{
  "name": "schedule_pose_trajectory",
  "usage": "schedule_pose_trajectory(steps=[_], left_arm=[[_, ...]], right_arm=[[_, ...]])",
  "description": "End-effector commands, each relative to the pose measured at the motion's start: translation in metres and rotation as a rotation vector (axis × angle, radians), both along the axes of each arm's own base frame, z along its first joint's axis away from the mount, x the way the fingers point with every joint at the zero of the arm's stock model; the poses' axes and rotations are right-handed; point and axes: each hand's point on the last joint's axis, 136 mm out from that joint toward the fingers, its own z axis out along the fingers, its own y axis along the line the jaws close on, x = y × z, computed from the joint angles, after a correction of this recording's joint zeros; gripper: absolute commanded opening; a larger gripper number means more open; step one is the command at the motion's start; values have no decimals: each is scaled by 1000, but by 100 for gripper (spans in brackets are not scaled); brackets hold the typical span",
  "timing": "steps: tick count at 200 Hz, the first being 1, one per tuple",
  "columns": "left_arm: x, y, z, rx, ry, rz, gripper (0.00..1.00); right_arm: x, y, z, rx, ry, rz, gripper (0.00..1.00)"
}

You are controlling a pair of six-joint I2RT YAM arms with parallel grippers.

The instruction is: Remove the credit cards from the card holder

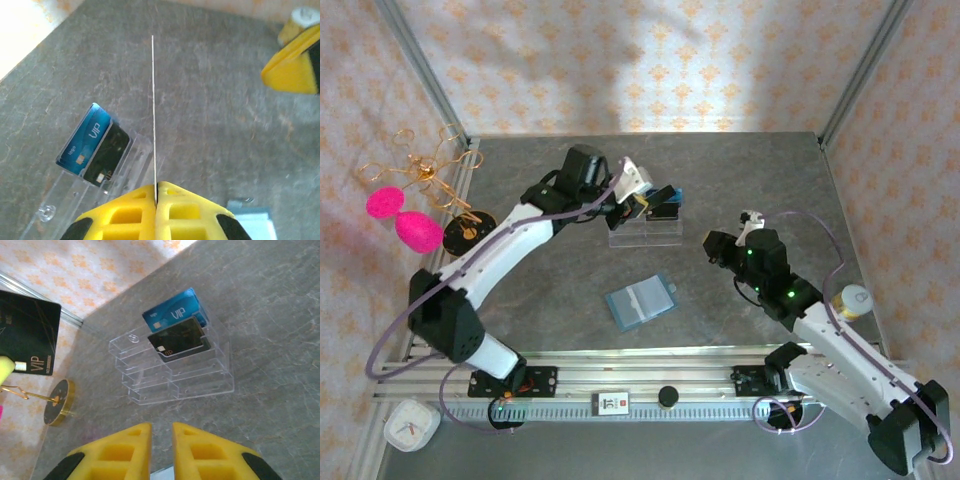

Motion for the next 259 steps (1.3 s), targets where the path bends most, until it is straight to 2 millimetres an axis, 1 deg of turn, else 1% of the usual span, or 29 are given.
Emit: schedule_pose_trajectory(steps=[1, 31, 61, 65, 66, 69, 85, 100, 124, 147, 168, 202, 240, 259], left_arm=[[1, 10, -19, 175, -16, -114, 0], [22, 4, -33, 249, -8, -180, 0], [44, 1, -52, 322, -8, -221, 0], [46, 1, -50, 328, -20, -223, 0], [47, 1, -56, 334, -9, -226, 0], [50, 0, -63, 343, 1, -230, 0], [58, -2, -71, 367, -2, -245, 0], [61, -5, -76, 370, -13, -268, 0], [65, -9, -81, 357, -38, -279, 0], [74, -7, -89, 376, -52, -245, 0], [80, -6, -93, 387, -55, -224, 0], [81, -4, -106, 415, -38, -227, 0], [81, -10, -108, 392, -28, -249, 0], [81, -13, -113, 392, -18, -251, 0]], right_arm=[[3, -7, -8, -44, 20, -19, 17], [13, -13, -10, -72, 36, -55, 17], [23, -21, -19, -90, 74, -88, 17], [24, -21, -21, -90, 81, -91, 17], [25, -22, -21, -89, 83, -94, 17], [26, -23, -23, -89, 89, -97, 17], [30, -26, -27, -87, 105, -105, 17], [34, -28, -33, -105, 119, -117, 17], [40, -30, -36, -125, 126, -127, 16], [45, -28, -39, -132, 135, -126, 17], [48, -26, -41, -128, 137, -123, 16], [49, -27, -41, -129, 136, -128, 16], [48, -29, -43, -135, 142, -136, 16], [49, -28, -42, -130, 138, -135, 16]])
